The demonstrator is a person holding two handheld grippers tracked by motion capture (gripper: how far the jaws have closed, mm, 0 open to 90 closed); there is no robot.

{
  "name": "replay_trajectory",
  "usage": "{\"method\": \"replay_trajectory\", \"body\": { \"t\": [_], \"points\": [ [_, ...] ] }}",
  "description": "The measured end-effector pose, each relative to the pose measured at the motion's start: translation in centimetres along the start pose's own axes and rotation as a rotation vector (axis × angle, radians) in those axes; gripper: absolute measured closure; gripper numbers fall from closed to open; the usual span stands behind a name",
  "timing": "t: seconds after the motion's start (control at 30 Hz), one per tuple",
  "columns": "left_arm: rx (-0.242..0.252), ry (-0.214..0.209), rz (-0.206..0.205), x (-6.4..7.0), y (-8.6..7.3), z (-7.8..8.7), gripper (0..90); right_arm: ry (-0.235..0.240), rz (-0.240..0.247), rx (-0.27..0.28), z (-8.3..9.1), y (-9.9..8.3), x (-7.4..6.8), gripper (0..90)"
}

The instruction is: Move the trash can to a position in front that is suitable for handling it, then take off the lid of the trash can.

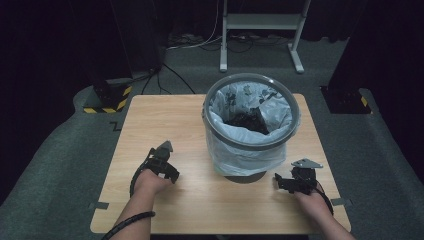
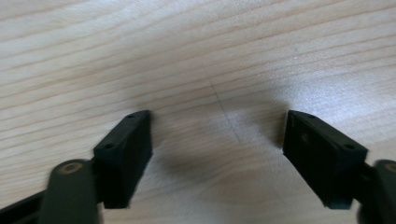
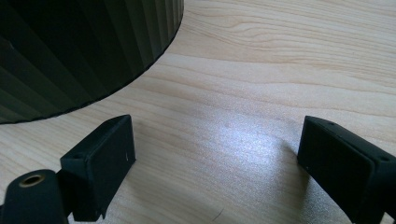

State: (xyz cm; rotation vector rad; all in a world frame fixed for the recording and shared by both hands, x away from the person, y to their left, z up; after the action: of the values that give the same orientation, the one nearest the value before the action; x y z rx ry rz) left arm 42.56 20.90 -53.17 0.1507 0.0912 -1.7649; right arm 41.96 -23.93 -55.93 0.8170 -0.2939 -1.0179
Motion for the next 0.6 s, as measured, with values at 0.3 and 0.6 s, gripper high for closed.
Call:
{"method": "replay_trajectory", "body": {
  "t": [0.3,0.6],
  "points": [
    [-0.025,-0.018,0.029,-0.9,0.0,3.1,28.5,-0.001,0.015,0.001,0.0,0.0,0.1,10.8],
    [-0.02,0.001,0.057,-2.5,0.1,6.1,35.6,0.008,0.019,-0.001,0.0,0.0,0.1,10.9]
  ]
}}
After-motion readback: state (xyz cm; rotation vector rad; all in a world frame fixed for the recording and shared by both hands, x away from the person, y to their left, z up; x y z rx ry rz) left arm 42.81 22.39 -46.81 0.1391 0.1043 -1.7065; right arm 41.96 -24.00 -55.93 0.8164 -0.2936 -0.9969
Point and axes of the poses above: each handheld gripper's, and its own axes: z roughly backward along the jaws, y roughly out of its top, x roughly to its right, the point moved 5 cm from there along -z, roughly forward along the jaws, and after that the axes turned 12 degrees about y, right-handed, at the moved point
